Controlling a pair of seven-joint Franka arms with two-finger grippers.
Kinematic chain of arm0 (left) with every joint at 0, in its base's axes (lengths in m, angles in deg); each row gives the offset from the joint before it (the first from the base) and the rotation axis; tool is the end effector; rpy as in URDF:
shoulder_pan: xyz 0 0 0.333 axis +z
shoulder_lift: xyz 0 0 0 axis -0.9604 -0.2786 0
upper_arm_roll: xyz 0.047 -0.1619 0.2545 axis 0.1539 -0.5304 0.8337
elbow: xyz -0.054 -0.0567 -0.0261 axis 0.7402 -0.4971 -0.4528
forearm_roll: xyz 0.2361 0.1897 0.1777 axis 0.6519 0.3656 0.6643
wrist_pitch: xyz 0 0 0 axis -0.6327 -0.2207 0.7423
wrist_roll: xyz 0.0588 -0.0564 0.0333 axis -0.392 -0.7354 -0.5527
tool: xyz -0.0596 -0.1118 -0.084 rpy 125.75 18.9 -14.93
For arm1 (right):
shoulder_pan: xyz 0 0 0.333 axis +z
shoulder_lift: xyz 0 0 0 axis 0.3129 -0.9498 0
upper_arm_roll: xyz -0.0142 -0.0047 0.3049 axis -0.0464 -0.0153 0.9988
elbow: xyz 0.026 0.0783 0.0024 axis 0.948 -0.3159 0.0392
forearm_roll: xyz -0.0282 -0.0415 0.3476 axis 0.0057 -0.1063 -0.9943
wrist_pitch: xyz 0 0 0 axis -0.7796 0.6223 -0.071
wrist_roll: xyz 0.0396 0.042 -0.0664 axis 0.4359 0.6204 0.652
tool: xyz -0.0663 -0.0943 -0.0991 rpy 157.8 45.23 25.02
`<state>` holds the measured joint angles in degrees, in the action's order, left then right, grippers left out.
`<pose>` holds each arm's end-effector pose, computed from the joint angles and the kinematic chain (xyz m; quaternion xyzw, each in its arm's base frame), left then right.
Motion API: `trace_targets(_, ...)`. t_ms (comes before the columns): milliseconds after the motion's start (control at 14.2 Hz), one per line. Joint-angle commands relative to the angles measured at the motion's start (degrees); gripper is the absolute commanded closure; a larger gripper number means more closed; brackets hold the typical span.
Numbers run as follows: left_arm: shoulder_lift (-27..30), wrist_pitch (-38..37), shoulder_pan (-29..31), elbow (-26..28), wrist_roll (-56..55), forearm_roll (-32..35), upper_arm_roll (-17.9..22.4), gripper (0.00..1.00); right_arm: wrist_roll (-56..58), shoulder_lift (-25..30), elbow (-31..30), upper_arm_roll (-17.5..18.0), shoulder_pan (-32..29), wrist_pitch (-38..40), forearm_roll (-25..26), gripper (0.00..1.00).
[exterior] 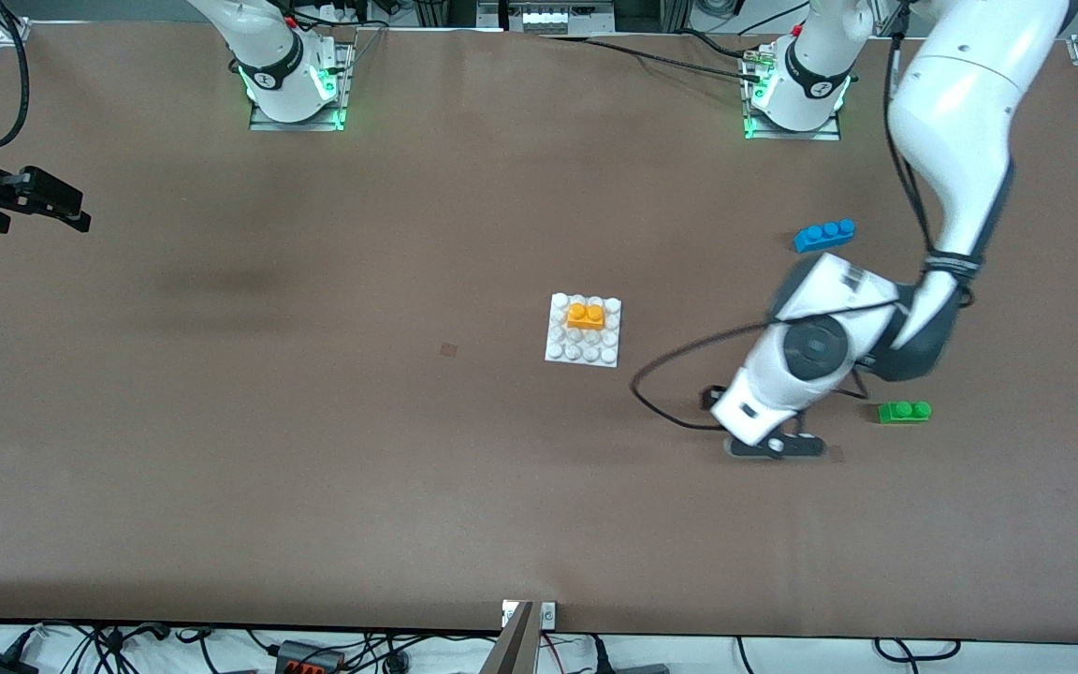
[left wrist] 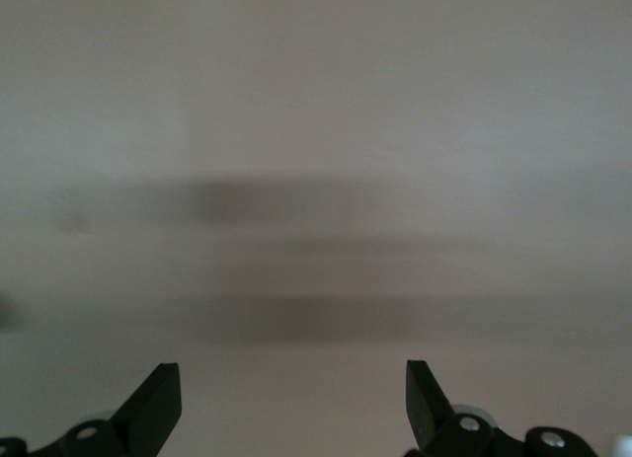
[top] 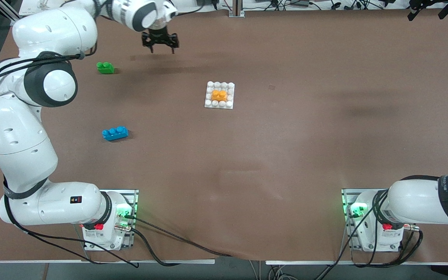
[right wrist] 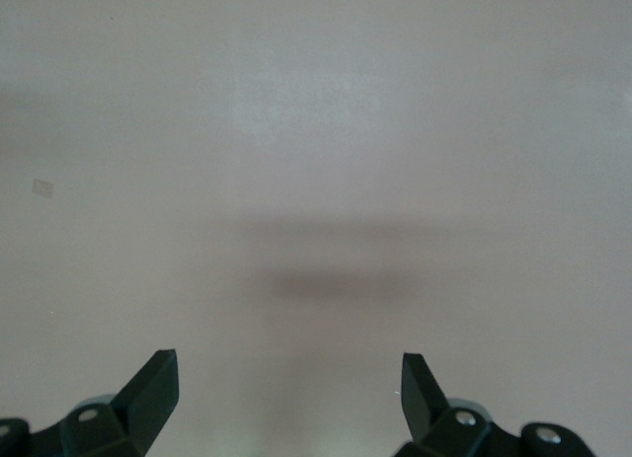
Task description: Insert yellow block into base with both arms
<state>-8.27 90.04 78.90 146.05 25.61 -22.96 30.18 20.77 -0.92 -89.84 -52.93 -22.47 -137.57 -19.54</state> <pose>0.6490 -0.1486 0.2438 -0.9988 0.0153 0.0201 0.0418 0.5004 -0.0349 0.5358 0.9996 0.0161 -0.0210 0.0043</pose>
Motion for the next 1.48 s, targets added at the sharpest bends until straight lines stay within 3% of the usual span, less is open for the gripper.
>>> trace_targets(0, 4.07, -3.04, 0.11, -1.10, 12.49, -4.12, 4.76, 0.00, -0.68, -0.21, 1.13, -0.09, 0.29, 1.19, -0.68, 0.00)
trace_targets(353, 17.85, -14.81, 2.92, 2.84, 16.83, -15.01, 7.84, 0.00, -0.68, -0.21, 1.13, -0.09, 0.29, 1.19, -0.68, 0.00)
trace_targets(776, 37.63, -16.24, 2.74, 18.21, 17.09, -19.60, 11.89, 0.00, -0.68, -0.21, 1.13, -0.18, 0.29, 1.19, -0.68, 0.00)
trace_targets(1271, 41.43, -17.56, 2.22, 19.73, 18.40, -24.79, 13.13, 0.00, -0.68, -0.21, 1.13, -0.18, 0.29, 1.19, -0.68, 0.00)
trace_targets(1412, 44.07, -16.51, 2.22, 23.41, 21.83, -24.97, 13.30, 0.00, -0.68, -0.21, 1.13, -0.09, 0.29, 1.19, -0.68, 0.00)
